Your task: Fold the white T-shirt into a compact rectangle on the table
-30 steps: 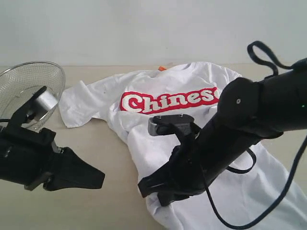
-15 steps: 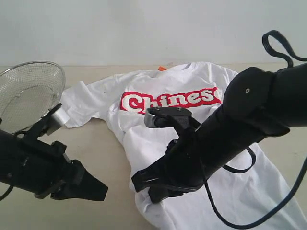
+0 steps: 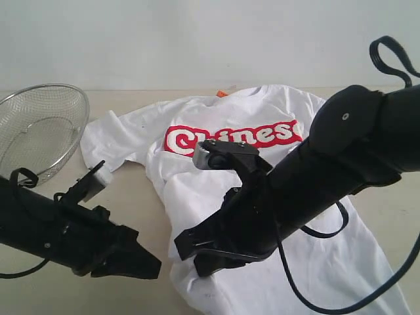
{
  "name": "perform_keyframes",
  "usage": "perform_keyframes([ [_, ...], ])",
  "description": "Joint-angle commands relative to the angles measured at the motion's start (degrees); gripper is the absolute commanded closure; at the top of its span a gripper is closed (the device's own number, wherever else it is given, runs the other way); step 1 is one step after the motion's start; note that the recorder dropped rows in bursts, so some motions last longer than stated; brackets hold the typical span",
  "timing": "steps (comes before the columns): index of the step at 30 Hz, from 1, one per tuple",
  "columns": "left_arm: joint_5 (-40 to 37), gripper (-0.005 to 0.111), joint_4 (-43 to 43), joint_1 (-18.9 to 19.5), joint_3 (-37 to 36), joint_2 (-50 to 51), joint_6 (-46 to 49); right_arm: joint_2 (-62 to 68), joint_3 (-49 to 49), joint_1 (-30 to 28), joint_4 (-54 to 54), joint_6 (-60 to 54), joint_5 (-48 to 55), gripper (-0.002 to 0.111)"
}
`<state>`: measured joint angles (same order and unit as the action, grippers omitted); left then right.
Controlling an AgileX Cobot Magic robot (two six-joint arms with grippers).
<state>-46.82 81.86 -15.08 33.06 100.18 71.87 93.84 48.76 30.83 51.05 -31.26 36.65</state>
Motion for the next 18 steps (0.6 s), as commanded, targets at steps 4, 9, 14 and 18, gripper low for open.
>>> perform_keyframes([
  [4, 1.40, 0.047, 3.87, -0.31, 1.43, 1.20, 6.78, -0.73, -0.10, 0.03, 2.42, -2.81, 1.00, 0.108],
  [9, -0.04, 0.047, -1.77, -0.31, 2.30, 1.46, -4.30, -0.73, -0.10, 0.03, 3.11, -3.61, 0.58, 0.108],
  [14, -2.79, 0.047, -3.54, -0.31, 2.78, 5.26, -7.42, -0.73, -0.10, 0.03, 3.33, -3.85, -0.04, 0.108],
  [18, -6.10, 0.047, -1.87, -0.31, 4.53, 8.33, -7.83, -0.73, -0.10, 0.03, 3.42, -3.85, -0.21, 0.108],
])
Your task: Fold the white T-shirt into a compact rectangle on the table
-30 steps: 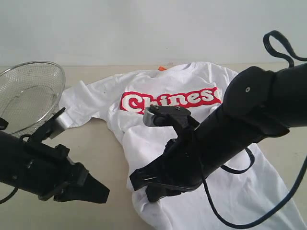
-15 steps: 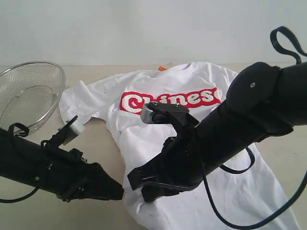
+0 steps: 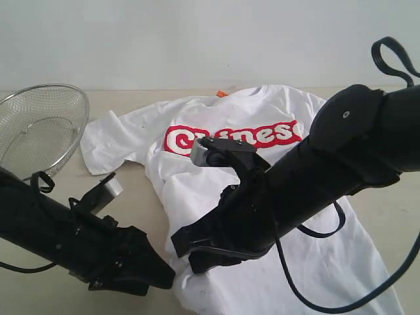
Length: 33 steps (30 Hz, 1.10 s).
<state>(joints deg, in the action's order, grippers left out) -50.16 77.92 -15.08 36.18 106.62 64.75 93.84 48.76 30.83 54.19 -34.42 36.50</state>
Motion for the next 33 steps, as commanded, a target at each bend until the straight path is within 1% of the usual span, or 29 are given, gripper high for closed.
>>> perform_keyframes([
  [1, -3.00, 0.047, 2.85, -0.31, 1.71, 2.18, -0.70, -0.73, -0.10, 0.03, 0.44, -1.13, -0.17, 0.108],
  [4, -3.83, 0.047, 4.90, -0.31, 2.47, 2.72, -0.46, -0.73, -0.10, 0.03, 0.59, -1.24, -0.27, 0.108],
  [10, -3.95, 0.047, 5.82, -0.31, 3.16, 2.72, -0.46, -0.73, -0.10, 0.03, 0.83, -1.50, -0.27, 0.108],
  [17, -3.95, 0.051, 5.45, -0.31, 3.16, 2.72, -0.46, -0.73, -0.10, 0.03, 1.21, -1.69, -0.72, 0.108],
  [22, -4.07, 0.051, 4.64, -0.31, 3.16, 2.77, -0.97, -0.73, -0.10, 0.03, 1.57, -2.07, -1.24, 0.108],
  [25, -4.07, 0.051, 4.50, -0.96, 3.16, 3.00, -0.97, -0.73, -0.10, 0.03, 2.16, -2.16, -1.34, 0.108],
  [29, -3.83, 0.055, 4.75, -2.25, 3.26, 3.70, -0.97, -0.73, -0.10, 0.03, 2.27, -2.31, -1.36, 0.108],
  [33, -3.89, 0.061, 5.40, -2.25, 4.25, 5.14, -0.97, -0.73, -0.10, 0.03, 2.26, -2.31, -1.24, 0.108],
])
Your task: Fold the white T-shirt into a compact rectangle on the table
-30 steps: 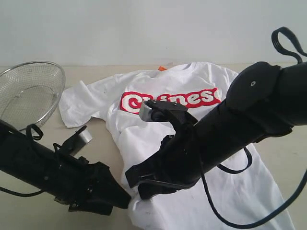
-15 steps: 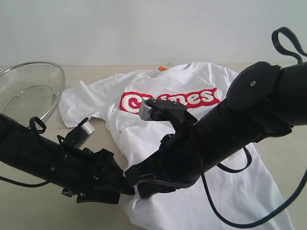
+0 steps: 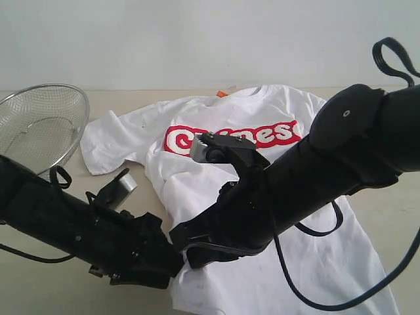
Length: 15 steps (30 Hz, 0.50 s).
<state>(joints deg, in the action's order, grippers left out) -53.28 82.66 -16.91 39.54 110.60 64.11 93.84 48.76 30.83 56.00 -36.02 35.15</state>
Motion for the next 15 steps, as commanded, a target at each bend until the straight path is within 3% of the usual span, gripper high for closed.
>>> perform_keyframes([
  [1, -0.77, 0.065, 0.66, -0.41, 1.32, 1.26, -0.34, -0.73, -0.10, 0.03, 0.44, -0.71, 0.11, 0.108],
  [7, -1.35, 0.102, 0.90, -0.41, 3.27, 1.26, -0.34, -0.73, -0.10, 0.03, 0.44, -0.71, 0.11, 0.108],
  [15, -2.39, 0.102, -2.18, -0.41, 4.12, 1.26, -0.71, -0.73, -0.10, 0.03, 0.44, -0.75, 0.00, 0.108],
])
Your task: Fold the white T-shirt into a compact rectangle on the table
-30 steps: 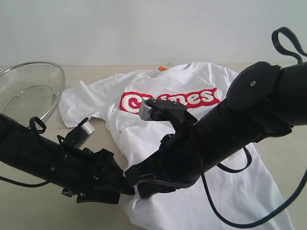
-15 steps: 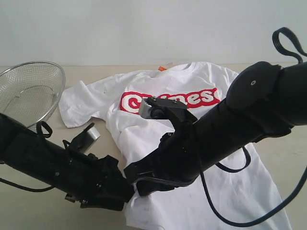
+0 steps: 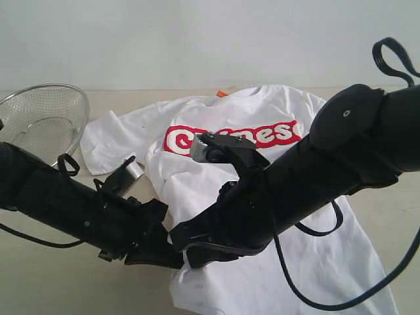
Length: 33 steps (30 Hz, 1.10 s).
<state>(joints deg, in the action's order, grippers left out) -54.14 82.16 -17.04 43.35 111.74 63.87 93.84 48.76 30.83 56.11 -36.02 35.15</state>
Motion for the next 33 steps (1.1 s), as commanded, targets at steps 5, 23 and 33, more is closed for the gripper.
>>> perform_keyframes([
  [5, 3.60, 0.102, -8.35, -0.17, 0.57, 0.12, -5.69, -0.73, -0.10, 0.03, 0.34, -0.75, 0.00, 0.108],
  [23, 9.85, 0.050, -15.60, -0.17, 5.77, 1.31, -10.34, -0.73, -0.10, 0.03, 0.34, -1.09, 0.97, 0.108],
  [33, 4.19, 0.050, -14.94, -0.28, 8.70, 4.99, -11.62, -0.73, -0.10, 0.03, 0.34, -1.21, 0.63, 0.108],
])
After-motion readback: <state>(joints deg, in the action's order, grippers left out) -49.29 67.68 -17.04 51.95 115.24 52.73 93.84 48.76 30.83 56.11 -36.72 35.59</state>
